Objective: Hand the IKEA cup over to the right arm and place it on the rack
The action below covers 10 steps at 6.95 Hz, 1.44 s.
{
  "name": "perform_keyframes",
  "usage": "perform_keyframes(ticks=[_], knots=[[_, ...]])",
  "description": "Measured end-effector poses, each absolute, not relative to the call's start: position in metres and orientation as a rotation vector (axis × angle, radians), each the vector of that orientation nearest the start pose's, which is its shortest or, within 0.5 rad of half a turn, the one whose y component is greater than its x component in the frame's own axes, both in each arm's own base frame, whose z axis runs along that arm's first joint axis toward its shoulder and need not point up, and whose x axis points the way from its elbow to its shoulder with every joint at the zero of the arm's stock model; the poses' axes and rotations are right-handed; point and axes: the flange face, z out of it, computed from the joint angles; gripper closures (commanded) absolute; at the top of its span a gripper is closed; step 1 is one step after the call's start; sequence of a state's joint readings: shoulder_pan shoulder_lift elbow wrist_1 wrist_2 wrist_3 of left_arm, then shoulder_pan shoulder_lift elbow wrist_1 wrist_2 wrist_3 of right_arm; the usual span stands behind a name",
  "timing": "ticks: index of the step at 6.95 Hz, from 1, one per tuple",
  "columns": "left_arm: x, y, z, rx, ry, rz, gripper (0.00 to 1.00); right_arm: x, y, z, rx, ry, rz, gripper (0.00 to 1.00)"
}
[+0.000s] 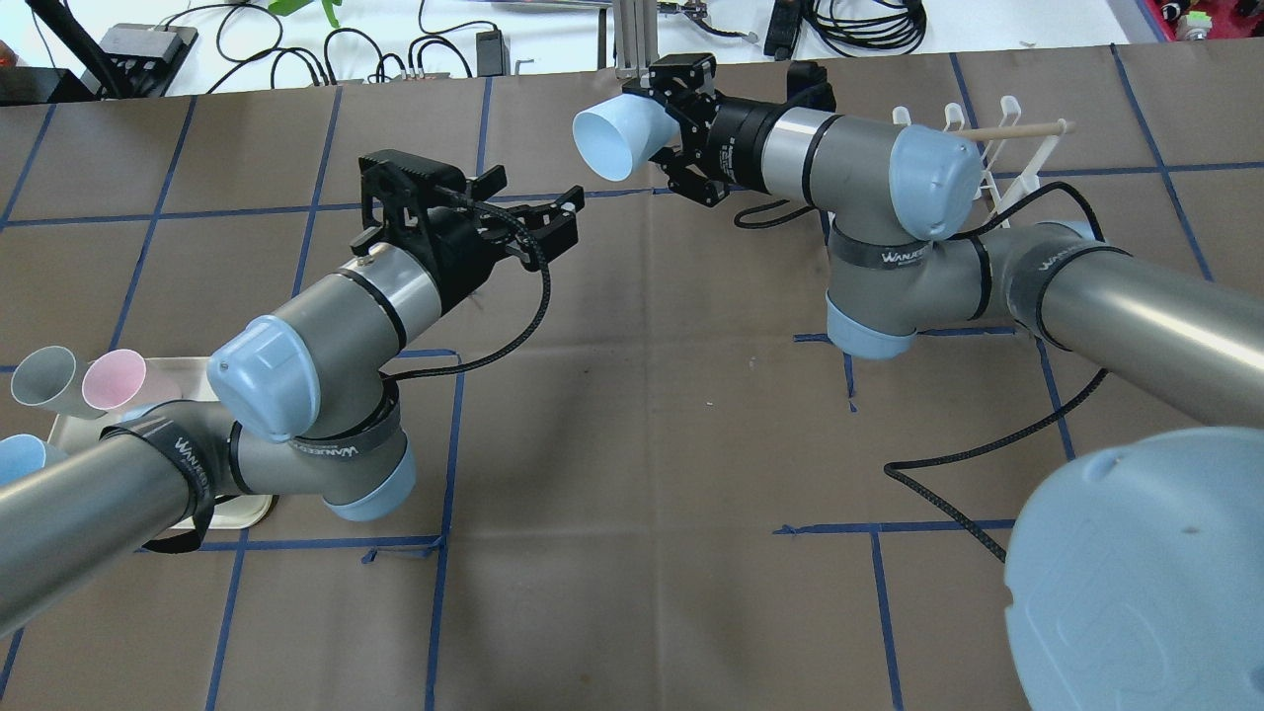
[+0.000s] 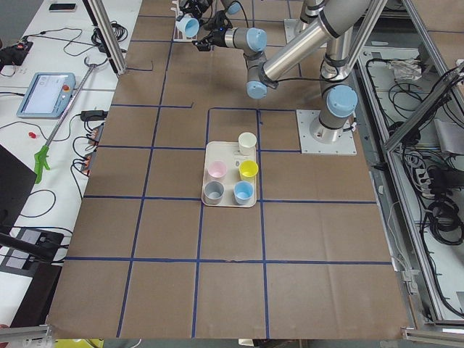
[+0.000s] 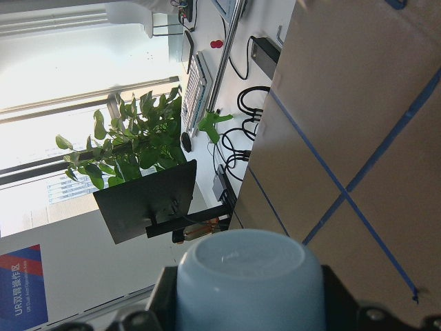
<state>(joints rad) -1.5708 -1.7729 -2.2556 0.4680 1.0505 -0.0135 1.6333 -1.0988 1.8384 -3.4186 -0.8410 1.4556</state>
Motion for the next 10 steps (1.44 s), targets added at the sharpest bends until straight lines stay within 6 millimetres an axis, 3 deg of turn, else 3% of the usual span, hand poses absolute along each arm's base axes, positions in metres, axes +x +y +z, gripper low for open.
perform_keyframes(ticks=[4, 7, 10], knots=[[-0.137, -0.456, 0.366, 0.234, 3.186, -1.564, 0.01, 0.158, -0.618, 0.364, 0.760, 1.758, -0.640, 0.69], [-0.123, -0.488, 0.400, -0.017, 3.308, -0.940, 0.01, 0.102, -0.631, 0.367, 0.428, 2.017, -1.136, 0.70], [-0.130, -0.493, 0.452, -0.143, 3.282, -0.318, 0.01, 0.076, -0.634, 0.365, 0.012, 2.280, -1.501, 0.72]])
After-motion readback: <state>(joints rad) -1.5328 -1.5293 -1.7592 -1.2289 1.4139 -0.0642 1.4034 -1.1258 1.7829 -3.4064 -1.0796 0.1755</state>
